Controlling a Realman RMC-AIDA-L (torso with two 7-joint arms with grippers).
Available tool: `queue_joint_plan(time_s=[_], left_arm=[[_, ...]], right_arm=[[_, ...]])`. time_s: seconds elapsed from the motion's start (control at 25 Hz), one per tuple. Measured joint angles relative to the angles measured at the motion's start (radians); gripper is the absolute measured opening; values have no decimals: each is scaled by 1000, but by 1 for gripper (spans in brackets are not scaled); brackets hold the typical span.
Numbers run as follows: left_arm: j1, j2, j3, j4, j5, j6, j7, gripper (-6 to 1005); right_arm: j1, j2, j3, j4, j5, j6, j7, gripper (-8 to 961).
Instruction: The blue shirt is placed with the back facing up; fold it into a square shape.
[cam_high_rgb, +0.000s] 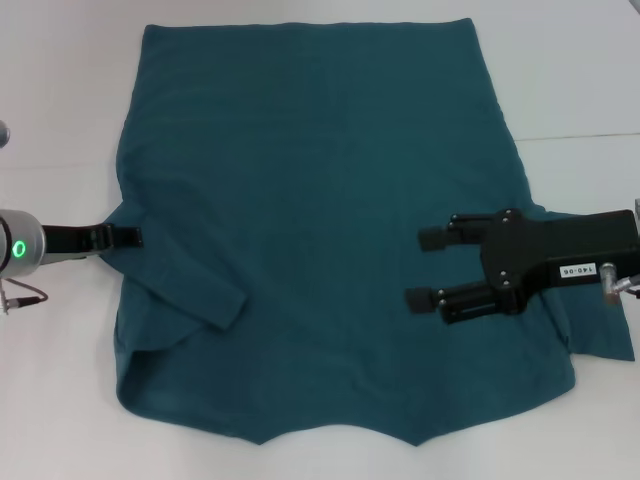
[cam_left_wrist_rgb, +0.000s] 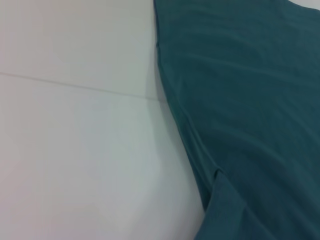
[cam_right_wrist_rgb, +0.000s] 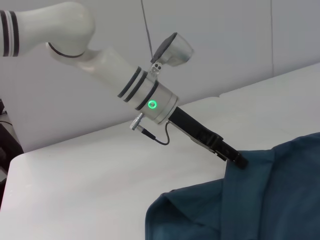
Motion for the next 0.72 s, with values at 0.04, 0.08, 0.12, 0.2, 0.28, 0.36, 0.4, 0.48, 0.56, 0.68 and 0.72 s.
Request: queue_joint_plan(time_s=[0.04, 0.08, 0.12, 0.2, 0.28, 0.36, 0.4, 0.48, 0.56, 0.68, 0.72], left_arm=[[-3, 0, 0, -6, -2, -7, 0, 844], [-5, 0, 0, -12, -3, -13, 1, 844], [-6, 0, 0, -16, -3, -19, 1, 844], [-9, 0, 0, -25, -4, -33, 1, 844], [-13, -1, 0, -32, -5, -41, 1, 844], [-16, -2, 1, -36, -8, -45, 5, 844], [-16, -2, 1, -37, -12, -45, 11, 844], [-18, -2, 2, -38, -35, -41, 43, 841], [-19, -2, 3, -40, -69, -30, 96, 836], [-24, 0, 6, -49, -89, -13, 130, 710], [-26, 0, 8, -52, -91, -11, 135, 668]], right_arm=[[0, 0, 0, 0, 0, 0, 0, 912], [0, 0, 0, 0, 1, -1, 0, 912], [0, 0, 0, 0, 1, -2, 0, 912], [0, 0, 0, 1, 1, -4, 0, 912], [0, 0, 0, 3, 1, -5, 0, 912], [0, 0, 0, 4, 1, -5, 0, 912], [0, 0, 1, 5, 1, -5, 0, 912], [0, 0, 1, 7, 1, -6, 0, 912], [0, 0, 2, 7, 1, -6, 0, 912], [0, 0, 3, 8, 1, -5, 0, 912], [0, 0, 4, 8, 1, -5, 0, 912]])
